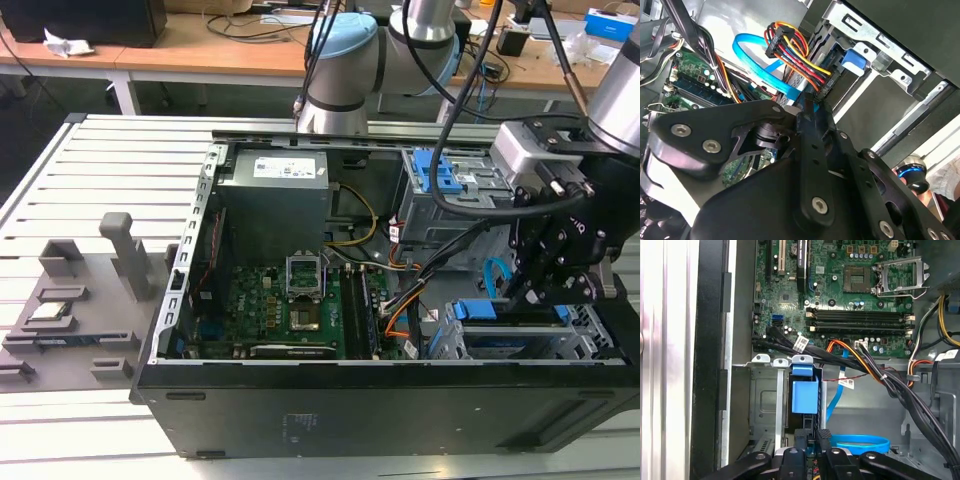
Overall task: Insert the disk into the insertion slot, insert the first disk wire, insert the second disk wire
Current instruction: 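Insert the second disk wire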
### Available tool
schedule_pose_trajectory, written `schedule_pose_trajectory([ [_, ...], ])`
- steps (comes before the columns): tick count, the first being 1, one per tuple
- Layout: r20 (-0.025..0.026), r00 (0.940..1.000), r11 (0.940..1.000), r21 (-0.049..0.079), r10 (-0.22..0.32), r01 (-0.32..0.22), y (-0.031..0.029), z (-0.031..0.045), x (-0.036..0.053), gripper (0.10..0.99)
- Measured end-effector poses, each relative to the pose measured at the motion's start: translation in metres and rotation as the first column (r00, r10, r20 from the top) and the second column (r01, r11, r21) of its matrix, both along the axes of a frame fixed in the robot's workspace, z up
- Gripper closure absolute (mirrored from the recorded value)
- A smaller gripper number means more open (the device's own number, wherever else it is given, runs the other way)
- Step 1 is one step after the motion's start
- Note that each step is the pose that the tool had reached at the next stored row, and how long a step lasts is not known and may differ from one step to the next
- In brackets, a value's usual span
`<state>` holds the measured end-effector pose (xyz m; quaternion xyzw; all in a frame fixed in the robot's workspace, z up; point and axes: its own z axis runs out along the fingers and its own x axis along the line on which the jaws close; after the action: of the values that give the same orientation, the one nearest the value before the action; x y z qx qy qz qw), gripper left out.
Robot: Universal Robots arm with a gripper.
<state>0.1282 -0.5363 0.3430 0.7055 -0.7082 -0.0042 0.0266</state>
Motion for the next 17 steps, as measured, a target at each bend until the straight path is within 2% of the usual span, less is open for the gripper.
schedule_pose_trajectory([
  [5,0.0,1.0,1.0,-0.001,0.0,0.0,0.0023,0.0174,0.0,0.847],
  [7,0.0,1.0,1.0,0.0,0.0,0.0,0.0033,0.0255,0.0,0.98],
  [12,0.0001,1.0,1.0,0.0,0.0,0.0,0.0035,0.0432,0.0,0.98],
  [17,0.0001,1.0,1.0,0.0,0.0,0.0,0.0035,0.0456,0.0,0.98],
])
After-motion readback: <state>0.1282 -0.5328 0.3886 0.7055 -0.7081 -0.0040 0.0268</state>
